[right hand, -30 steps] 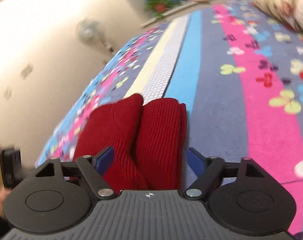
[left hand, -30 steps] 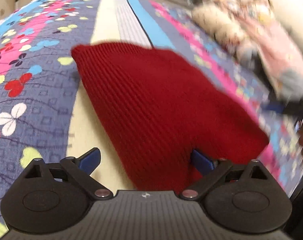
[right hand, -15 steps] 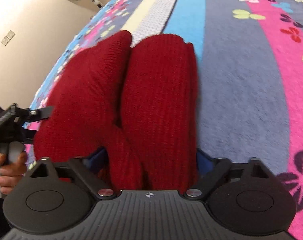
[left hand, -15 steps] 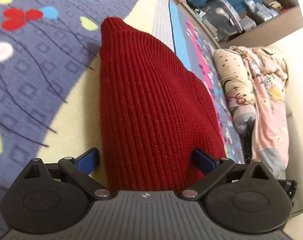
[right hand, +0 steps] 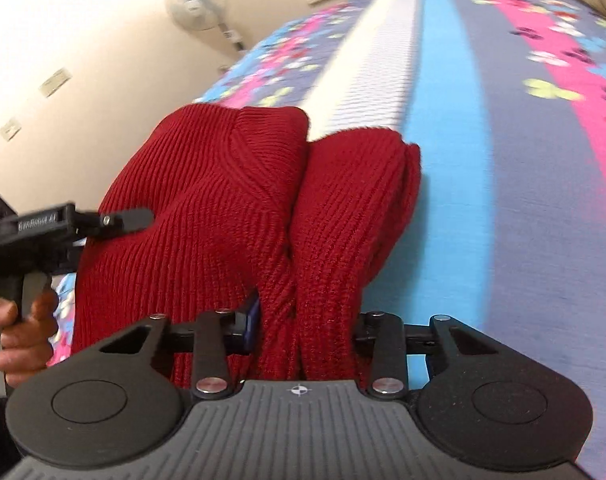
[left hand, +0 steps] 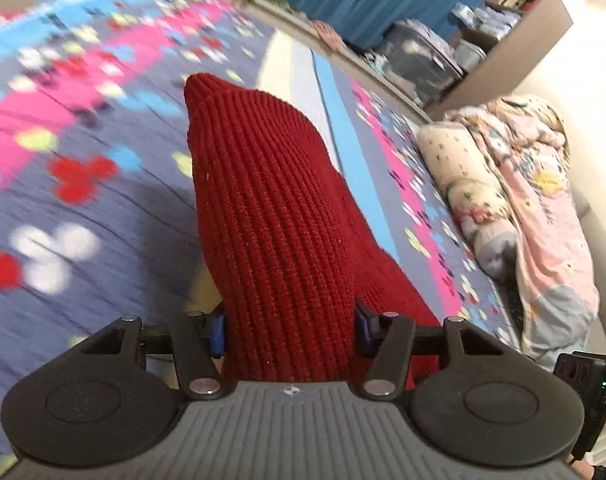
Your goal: Fold small clothes
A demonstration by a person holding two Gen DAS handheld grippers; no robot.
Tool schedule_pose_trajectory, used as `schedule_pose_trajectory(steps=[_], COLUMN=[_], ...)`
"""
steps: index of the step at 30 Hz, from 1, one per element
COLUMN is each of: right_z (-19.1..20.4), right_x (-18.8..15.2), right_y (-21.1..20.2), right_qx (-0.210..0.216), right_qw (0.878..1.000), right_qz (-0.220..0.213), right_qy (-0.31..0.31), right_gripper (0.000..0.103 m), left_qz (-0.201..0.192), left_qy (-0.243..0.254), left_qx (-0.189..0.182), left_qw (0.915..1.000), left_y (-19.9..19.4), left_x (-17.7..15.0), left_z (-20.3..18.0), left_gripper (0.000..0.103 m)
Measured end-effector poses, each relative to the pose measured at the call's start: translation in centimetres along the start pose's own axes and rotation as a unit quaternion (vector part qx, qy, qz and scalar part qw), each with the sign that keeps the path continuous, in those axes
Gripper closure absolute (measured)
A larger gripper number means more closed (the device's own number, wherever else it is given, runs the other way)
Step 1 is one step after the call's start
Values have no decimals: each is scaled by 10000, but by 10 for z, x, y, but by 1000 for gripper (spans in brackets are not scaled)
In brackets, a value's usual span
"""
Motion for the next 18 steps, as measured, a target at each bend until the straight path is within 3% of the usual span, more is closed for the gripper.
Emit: schedule_pose_trajectory(steps=[4,5,6,9,11,14,16,18], right_z=[43,51,56,57,59,58,58,59], right_x=[8,7,4,-14,-15,-14,-15,-17], right_y=[15,21,30,50,49,46,44,43], right_qx=[522,621,647,417,457,434,393,346], right_qw=[9982,9976,9974,9967,9964,9959,9958,9958], right_qz=[-117,-63,70,536,580,699,724,717], right_qy=[-284,-294,-311,-434,-411,-373,-396,-444], right_gripper=[64,64,64,61,61,61,61,61], left_qz=[-64,-16,44,372,197,43,-98,330], left_qy=[-339,-392,-391,149,426,549,799,1215], left_qx=[162,292,479,1675,1699,1294,1354,1572], left_qw=[9993,9988,9981,9851,9843,9901,9875,9795], left_y=[-35,-37,-40,-54,-79,-108,-107,-79], left_x=[13,11,11,-4,-6,-13,-20,-49], left_z=[46,57,69,93,88,65,52,51], left_gripper=[37,32,30,26,24,24,27,28])
Point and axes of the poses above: each gripper's, at about its wrist camera, not at the fingertips, and y roughly the way its jaws point, z to its left, x to its top, the point moved 10 cm from there along y, roughly the way its jaws point, and after that the axes turned 1 degree about x, right-handed, at the moved point
